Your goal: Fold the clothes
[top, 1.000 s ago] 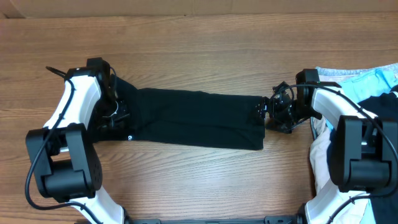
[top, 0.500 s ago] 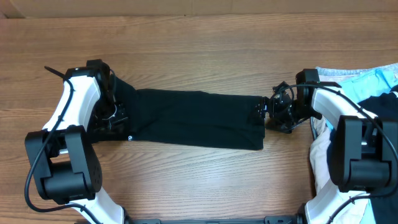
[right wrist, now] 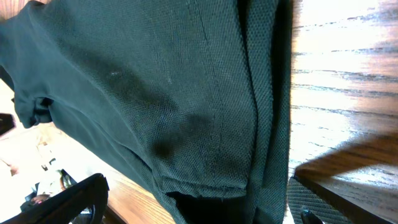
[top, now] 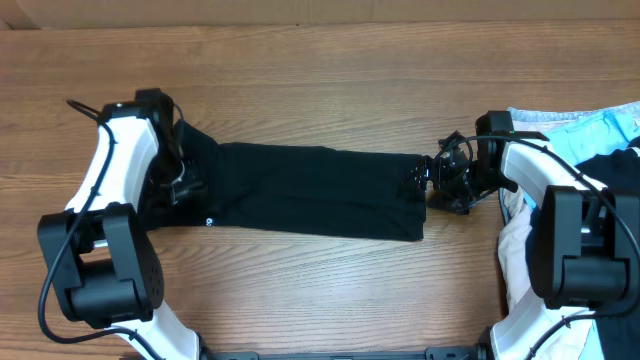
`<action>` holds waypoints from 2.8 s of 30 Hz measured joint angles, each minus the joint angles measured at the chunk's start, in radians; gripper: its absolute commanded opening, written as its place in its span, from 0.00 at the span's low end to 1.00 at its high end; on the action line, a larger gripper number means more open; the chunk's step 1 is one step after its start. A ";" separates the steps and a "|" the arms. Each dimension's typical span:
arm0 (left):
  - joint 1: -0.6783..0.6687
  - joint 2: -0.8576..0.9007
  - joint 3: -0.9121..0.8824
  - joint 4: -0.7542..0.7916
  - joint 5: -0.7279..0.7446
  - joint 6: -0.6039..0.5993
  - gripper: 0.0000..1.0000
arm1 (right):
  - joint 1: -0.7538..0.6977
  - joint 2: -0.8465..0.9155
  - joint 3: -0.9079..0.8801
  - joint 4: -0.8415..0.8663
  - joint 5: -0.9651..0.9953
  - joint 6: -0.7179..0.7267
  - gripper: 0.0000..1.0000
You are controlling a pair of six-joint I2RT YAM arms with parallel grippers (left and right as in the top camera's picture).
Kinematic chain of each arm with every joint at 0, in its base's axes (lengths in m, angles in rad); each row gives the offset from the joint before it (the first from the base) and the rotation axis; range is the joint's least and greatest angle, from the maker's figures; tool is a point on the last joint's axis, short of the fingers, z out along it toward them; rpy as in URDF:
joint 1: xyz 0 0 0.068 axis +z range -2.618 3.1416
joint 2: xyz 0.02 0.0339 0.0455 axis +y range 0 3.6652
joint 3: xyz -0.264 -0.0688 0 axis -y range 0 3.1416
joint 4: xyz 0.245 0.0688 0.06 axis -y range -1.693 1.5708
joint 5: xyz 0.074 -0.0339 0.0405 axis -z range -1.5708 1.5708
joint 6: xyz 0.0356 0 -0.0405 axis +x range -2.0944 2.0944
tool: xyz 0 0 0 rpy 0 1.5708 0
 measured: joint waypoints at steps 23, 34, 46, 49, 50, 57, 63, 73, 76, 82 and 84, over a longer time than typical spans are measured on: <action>0.064 -0.022 -0.217 0.149 0.017 0.014 0.04 | 0.000 0.000 0.000 -0.003 0.000 0.000 0.96; 0.083 -0.097 -0.037 0.203 -0.001 0.010 0.78 | 0.000 0.000 0.000 0.000 0.000 0.000 0.96; 0.129 -0.080 0.020 0.358 0.082 0.100 0.72 | 0.000 0.000 0.000 0.003 0.000 0.000 0.96; 0.129 -0.030 0.020 0.325 0.121 0.142 0.69 | 0.000 0.000 0.000 0.007 0.000 0.000 0.96; 0.129 0.004 0.020 0.317 0.135 0.158 0.67 | 0.000 0.000 0.000 0.011 0.000 0.000 0.96; 0.129 0.139 0.019 0.321 0.155 0.193 0.09 | 0.000 0.000 0.000 0.008 0.000 0.000 0.96; 0.129 0.151 0.023 0.256 0.162 0.198 0.04 | 0.000 0.000 0.000 0.007 0.000 0.000 0.96; 0.148 0.123 0.095 0.140 0.164 0.199 1.00 | 0.000 0.000 0.000 0.013 0.000 0.000 0.96; 0.148 0.121 0.095 0.161 0.164 0.199 1.00 | 0.000 0.000 0.000 0.012 0.000 0.000 0.96; 0.165 0.121 0.145 0.162 0.207 0.199 1.00 | 0.000 0.000 0.000 0.010 0.000 0.000 0.96; 0.175 0.121 0.189 0.198 0.232 0.199 0.97 | 0.000 0.000 0.000 0.011 0.000 0.000 0.96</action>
